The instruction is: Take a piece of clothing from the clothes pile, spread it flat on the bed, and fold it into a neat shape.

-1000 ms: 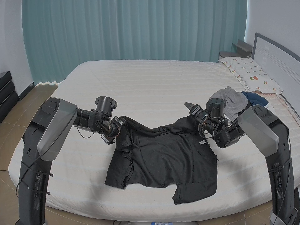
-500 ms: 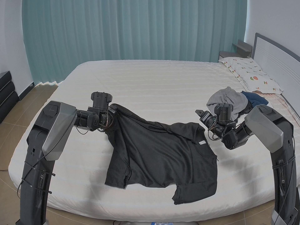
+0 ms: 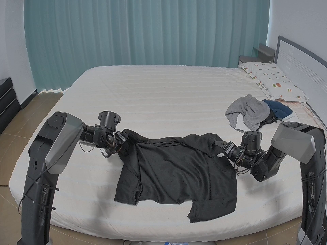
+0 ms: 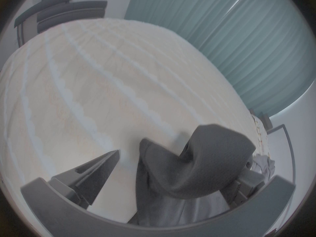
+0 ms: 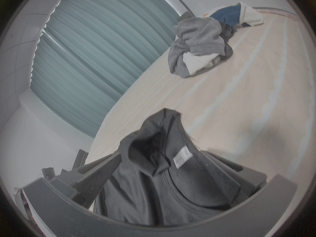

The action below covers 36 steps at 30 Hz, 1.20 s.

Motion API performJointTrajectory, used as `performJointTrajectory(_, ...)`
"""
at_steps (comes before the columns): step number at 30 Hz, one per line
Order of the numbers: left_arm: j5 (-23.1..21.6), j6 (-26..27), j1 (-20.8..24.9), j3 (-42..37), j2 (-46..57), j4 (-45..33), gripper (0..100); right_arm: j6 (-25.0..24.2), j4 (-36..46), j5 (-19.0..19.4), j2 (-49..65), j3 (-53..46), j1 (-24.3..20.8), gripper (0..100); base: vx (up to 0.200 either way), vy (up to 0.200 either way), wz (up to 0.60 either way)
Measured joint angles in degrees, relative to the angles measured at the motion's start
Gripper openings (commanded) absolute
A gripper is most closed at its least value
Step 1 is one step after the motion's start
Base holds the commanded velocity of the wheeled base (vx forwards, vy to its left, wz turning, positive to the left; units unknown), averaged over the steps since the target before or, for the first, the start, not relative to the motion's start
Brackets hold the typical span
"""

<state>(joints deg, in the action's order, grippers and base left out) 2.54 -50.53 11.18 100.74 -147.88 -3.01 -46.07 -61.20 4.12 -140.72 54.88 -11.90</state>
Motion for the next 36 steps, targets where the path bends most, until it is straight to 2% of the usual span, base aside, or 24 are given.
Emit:
performJointTrajectory(5,-4.8,2.9,-1.0,-6.4,3.9,-3.0,100,-1.1,-1.1,1.9,2.3,-4.3,0.4,100,0.0,0.0,0.0)
performJointTrajectory(11,-11.4,4.3,-2.2,-14.7,9.0,-3.7,100,-2.5,0.5,2.0,4.1,-3.6,-0.3,100,0.0,0.0,0.0)
performJointTrajectory(20,-18.1,4.1,-3.4,-24.2,15.4,-3.8,100,-2.6,7.2,-0.3,1.2,7.6,-3.8,100,0.0,0.0,0.0)
performJointTrajectory(24,-19.6,3.4,-3.8,-28.8,18.8,-3.4,100,-2.5,10.8,-0.8,-0.8,13.1,-5.0,100,0.0,0.0,0.0)
performJointTrajectory(29,-20.2,0.2,-3.7,-35.1,22.7,2.4,100,-1.9,14.5,-1.1,-3.3,18.7,-5.7,100,0.0,0.0,0.0)
performJointTrajectory(30,-20.2,-0.6,-3.7,-36.4,23.4,4.4,100,-1.5,15.6,-1.2,-4.0,20.0,-5.7,0,0.0,0.0,0.0)
performJointTrajectory(36,-20.2,-3.4,-3.2,-41.1,25.3,10.4,100,1.8,19.6,-1.8,-7.4,27.1,-5.5,0,0.0,0.0,0.0)
